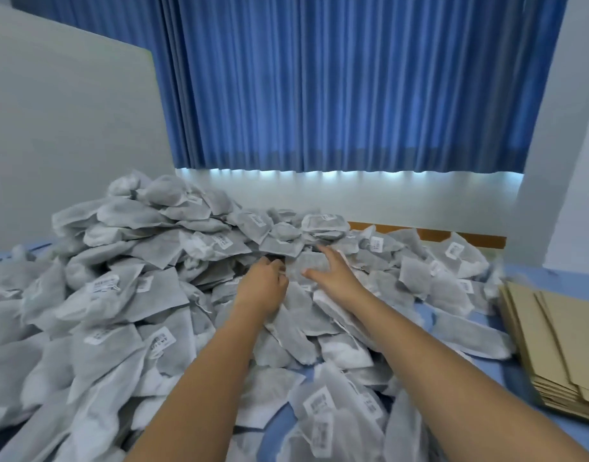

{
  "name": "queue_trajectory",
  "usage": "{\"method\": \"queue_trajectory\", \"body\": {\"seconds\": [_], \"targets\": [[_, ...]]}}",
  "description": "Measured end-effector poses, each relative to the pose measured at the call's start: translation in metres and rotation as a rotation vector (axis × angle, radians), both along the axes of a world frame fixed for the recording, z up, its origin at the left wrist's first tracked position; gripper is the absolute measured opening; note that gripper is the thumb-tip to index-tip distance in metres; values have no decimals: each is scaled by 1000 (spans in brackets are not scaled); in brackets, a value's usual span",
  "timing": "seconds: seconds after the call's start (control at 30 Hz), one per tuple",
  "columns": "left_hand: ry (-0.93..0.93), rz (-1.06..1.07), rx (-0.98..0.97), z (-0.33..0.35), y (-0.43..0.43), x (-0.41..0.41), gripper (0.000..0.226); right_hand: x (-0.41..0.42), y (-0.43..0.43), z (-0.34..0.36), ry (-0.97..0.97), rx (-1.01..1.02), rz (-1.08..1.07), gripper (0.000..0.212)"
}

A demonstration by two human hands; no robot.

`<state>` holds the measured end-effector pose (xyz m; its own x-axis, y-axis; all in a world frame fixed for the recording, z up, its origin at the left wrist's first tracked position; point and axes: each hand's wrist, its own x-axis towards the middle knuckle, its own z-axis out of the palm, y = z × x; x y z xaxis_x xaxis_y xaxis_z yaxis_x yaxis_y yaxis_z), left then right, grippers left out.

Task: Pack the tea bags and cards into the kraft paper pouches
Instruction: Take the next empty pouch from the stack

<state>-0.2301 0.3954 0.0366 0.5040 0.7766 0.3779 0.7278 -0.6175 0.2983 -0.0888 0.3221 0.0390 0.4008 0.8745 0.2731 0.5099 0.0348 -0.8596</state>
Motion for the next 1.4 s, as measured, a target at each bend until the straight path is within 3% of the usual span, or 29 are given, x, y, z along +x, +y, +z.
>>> {"method": "queue_trajectory", "body": {"seconds": [0.07, 0.13, 0.23, 0.33, 0.43, 0.5, 0.57, 0.7, 0.8, 0.93, 1.03, 1.13, 1.23, 1.33, 1.4], "targets": [[22, 11, 96, -1, 13, -8, 29, -10, 26, -1, -19, 3, 37, 77], [42, 81, 323, 7, 26, -19, 28, -21, 51, 1, -32, 4, 70, 84], [-115, 225, 577, 32, 53, -47, 32, -36, 86, 9, -67, 17, 127, 92], [-219, 480, 619, 68, 89, -87, 46, -47, 114, 24, -61, 69, 152, 93], [-257, 837, 372, 91, 131, -136, 56, -58, 139, 36, -17, 61, 202, 95], [-386, 897, 65, 86, 157, -164, 62, -67, 154, 35, 60, 47, 252, 95], [-465, 693, -183, 64, 173, -172, 66, -76, 165, 25, 149, 36, 314, 93], [-568, 477, -348, 36, 167, -146, 67, -79, 166, 8, 129, 37, 376, 82], [-554, 351, -476, 31, 145, -124, 71, -66, 151, 9, 287, -32, 402, 77], [-694, 136, -719, 18, 97, -93, 40, -51, 113, 12, 416, -129, 401, 55], [-573, 67, -699, 8, 60, -64, 40, -30, 72, 15, 373, -175, 244, 30], [-401, 37, -635, 6, 12, -38, 67, -1, 24, 23, 205, -339, 77, 18], [-153, -158, -515, 11, -19, -14, 51, 15, -9, 33, 51, -457, -12, 30], [113, -101, -430, 32, -24, -3, 49, 19, -8, 51, -155, -404, -195, 3], [352, -2, -393, 55, -30, -1, 49, 20, 8, 66, -202, -272, -368, 26]]}}
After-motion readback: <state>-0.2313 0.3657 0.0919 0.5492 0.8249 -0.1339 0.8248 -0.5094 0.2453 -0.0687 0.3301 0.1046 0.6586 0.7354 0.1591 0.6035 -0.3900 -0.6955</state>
